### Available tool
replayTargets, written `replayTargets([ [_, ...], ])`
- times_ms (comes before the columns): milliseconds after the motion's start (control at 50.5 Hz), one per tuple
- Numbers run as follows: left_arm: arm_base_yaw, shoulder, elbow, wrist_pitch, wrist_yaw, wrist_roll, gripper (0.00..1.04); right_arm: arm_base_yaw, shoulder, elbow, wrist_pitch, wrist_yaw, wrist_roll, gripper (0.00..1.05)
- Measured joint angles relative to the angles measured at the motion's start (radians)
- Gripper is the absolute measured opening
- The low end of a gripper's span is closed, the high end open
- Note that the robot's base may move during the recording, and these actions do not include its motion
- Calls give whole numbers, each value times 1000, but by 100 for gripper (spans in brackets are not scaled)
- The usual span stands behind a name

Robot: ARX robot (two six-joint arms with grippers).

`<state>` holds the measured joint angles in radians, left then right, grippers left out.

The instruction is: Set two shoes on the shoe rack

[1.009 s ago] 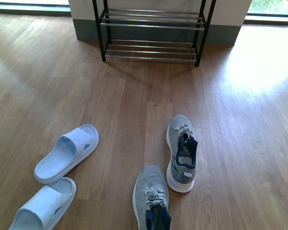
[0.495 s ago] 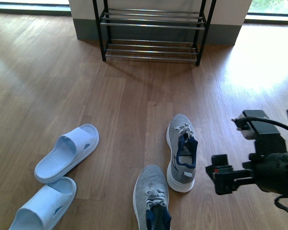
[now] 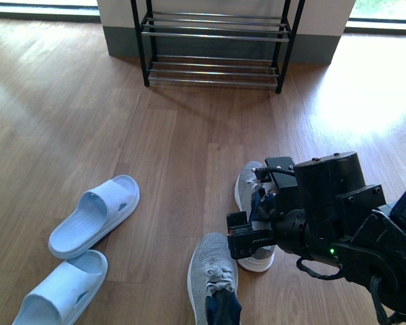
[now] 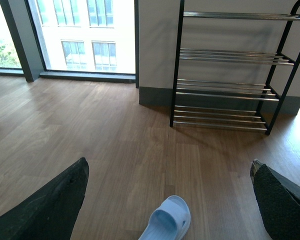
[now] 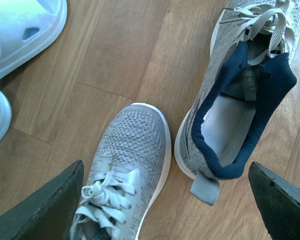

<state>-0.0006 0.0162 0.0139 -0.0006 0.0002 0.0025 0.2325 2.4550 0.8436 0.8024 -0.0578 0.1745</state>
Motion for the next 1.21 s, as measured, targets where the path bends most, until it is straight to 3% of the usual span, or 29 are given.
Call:
replayTargets([
  [752,0,0,0,0,0,0,95,-142,208,265,-57,76,-193,95],
  [1207,0,0,0,0,0,0,95,-167,307,394,-86,125,-248,95],
])
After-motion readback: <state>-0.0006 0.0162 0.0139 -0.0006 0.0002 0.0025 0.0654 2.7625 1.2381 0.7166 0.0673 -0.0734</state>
